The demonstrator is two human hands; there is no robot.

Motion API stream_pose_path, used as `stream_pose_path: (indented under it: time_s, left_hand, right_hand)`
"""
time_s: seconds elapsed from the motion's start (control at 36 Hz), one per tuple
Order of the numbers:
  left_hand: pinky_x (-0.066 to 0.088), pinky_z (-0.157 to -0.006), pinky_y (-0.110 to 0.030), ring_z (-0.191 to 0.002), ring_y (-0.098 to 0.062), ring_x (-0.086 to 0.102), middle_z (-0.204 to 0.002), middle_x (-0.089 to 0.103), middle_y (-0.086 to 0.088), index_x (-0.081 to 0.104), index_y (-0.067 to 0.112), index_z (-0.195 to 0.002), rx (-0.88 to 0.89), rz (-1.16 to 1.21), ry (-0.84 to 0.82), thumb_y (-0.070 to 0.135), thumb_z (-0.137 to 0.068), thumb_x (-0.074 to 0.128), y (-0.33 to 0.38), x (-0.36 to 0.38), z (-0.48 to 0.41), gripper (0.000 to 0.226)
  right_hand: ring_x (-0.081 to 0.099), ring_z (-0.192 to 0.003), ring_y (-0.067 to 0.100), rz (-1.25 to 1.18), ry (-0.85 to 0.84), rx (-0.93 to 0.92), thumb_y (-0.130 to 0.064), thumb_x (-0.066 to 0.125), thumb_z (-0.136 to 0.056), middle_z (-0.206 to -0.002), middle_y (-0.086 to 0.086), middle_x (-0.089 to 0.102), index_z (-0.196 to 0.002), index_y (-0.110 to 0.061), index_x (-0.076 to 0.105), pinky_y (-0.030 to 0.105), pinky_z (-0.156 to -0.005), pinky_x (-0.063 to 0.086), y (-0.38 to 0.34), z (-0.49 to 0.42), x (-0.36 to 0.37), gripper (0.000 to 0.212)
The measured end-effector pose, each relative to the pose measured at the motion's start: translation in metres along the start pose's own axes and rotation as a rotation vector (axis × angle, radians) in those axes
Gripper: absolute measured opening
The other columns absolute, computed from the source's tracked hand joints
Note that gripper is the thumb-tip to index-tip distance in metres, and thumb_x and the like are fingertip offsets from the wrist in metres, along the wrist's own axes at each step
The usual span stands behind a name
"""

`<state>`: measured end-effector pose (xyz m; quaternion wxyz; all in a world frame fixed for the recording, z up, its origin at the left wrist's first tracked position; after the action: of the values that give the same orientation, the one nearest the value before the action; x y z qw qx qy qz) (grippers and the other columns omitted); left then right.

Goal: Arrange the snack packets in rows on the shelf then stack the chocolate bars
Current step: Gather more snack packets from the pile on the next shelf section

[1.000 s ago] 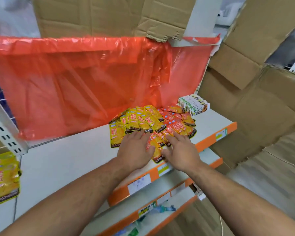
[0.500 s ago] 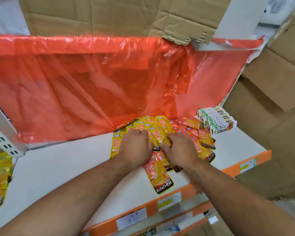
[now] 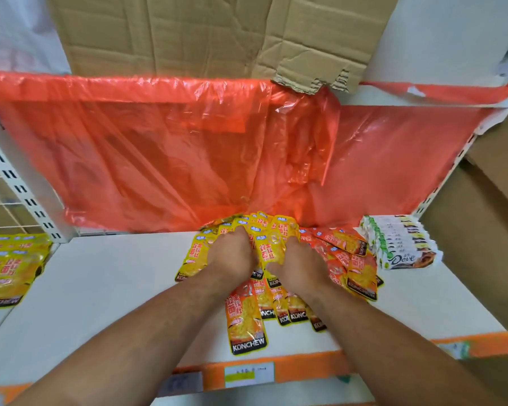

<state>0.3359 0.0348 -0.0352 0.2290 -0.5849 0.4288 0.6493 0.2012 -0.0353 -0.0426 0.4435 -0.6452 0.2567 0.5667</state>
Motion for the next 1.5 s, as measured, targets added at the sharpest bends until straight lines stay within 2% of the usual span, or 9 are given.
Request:
stream_pose_path:
  time_s: [0.44,0.78,0.83,0.86,0.89,0.97,1.08,1.19,1.5]
  left_hand:
    - [0.048,-0.079,-0.037,-0.106,-0.038,0.062,-0.111,0.067,-0.016,0.053,0.007,-0.113,-0.241,0.177,0.002,0.027,-0.088,0.059,-0.001,0.006,0.016,0.033]
    - [0.047,-0.071,-0.033,-0.086,-0.031,0.062,-0.083,0.068,-0.009,0.052,0.015,-0.064,-0.49,0.646,0.157,0.009,-0.079,0.061,-0.033,-0.014,0.017,0.019]
    - [0.045,-0.062,-0.032,-0.071,-0.028,0.057,-0.068,0.06,-0.005,0.049,0.016,-0.062,-0.546,0.72,0.167,0.008,-0.076,0.063,-0.045,-0.014,0.023,0.022]
    - [0.042,-0.058,-0.031,-0.066,-0.026,0.054,-0.062,0.055,-0.002,0.048,0.017,-0.062,-0.559,0.755,0.165,0.007,-0.077,0.063,-0.05,-0.013,0.027,0.023]
    - [0.041,-0.057,-0.03,-0.063,-0.024,0.053,-0.058,0.052,0.0,0.048,0.017,-0.061,-0.569,0.78,0.163,0.007,-0.078,0.062,-0.056,-0.013,0.031,0.024]
    - [0.05,-0.057,-0.039,-0.059,-0.026,0.055,-0.058,0.054,-0.003,0.05,0.015,-0.061,-0.589,0.827,0.157,0.004,-0.076,0.063,-0.075,-0.016,0.044,0.023]
    - [0.039,-0.06,-0.031,-0.057,-0.024,0.048,-0.057,0.053,-0.002,0.051,0.016,-0.061,-0.601,0.875,0.139,0.0,-0.075,0.065,-0.103,-0.022,0.064,0.025]
    - [0.037,-0.057,-0.03,-0.051,-0.022,0.045,-0.053,0.049,-0.003,0.051,0.016,-0.059,-0.617,0.908,0.153,-0.004,-0.075,0.065,-0.136,-0.032,0.09,0.029]
    - [0.03,-0.045,-0.02,-0.052,-0.018,0.037,-0.059,0.043,-0.002,0.051,0.017,-0.065,-0.68,1.068,0.205,-0.007,-0.078,0.065,-0.253,-0.073,0.181,0.031]
  right_hand:
    - [0.061,-0.088,0.03,-0.229,-0.082,-0.002,-0.054,0.071,-0.081,-0.083,-0.002,0.054,-0.086,-0.022,0.048,0.033,-0.064,0.041,0.013,-0.005,0.003,0.04]
    - [0.038,-0.06,0.023,-0.796,-0.105,0.057,-0.022,0.075,-0.086,-0.06,0.004,0.034,-0.064,-0.018,0.042,0.033,-0.061,0.029,0.009,-0.007,-0.009,0.04]
    - [0.062,-0.106,0.041,-0.878,-0.111,0.049,-0.019,0.074,-0.088,-0.073,0.024,0.053,-0.075,-0.005,0.056,0.038,-0.07,0.043,0.0,-0.001,-0.016,0.026]
    - [0.028,-0.084,0.018,-0.903,-0.113,0.05,-0.017,0.074,-0.089,-0.083,0.03,0.057,-0.079,-0.001,0.056,0.041,-0.074,0.047,-0.005,0.001,-0.018,0.025]
    - [0.061,-0.088,0.043,-0.913,-0.118,0.047,-0.016,0.073,-0.089,-0.088,0.03,0.06,-0.08,0.001,0.055,0.043,-0.074,0.047,-0.01,0.001,-0.017,0.026]
    - [0.048,-0.062,0.029,-0.879,-0.142,0.003,-0.017,0.075,-0.087,-0.063,0.014,0.046,-0.07,-0.007,0.051,0.036,-0.057,0.034,-0.027,0.005,-0.011,0.031]
    - [0.06,-0.107,0.047,-0.9,-0.177,-0.04,-0.014,0.074,-0.088,-0.121,0.037,0.057,-0.114,0.019,0.056,0.055,-0.092,0.047,-0.06,0.018,-0.005,0.046]
    - [0.042,-0.07,0.02,-0.896,-0.249,-0.07,-0.013,0.076,-0.085,-0.074,0.015,0.047,-0.086,0.009,0.06,0.034,-0.063,0.034,-0.097,0.031,0.011,0.027]
    - [0.045,-0.056,0.013,-0.87,-0.369,-0.209,-0.014,0.076,-0.084,-0.057,-0.005,0.053,-0.062,-0.01,0.061,0.027,-0.052,0.029,-0.223,0.1,0.055,0.028]
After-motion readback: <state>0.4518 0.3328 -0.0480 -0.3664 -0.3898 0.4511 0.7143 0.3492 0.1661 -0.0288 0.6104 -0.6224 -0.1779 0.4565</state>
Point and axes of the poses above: each hand's wrist, its own z-axis away from the middle knuckle, its own x-axis out of the palm, y = z × x, the point moved 4 cm from there along -z, towards the middle knuckle
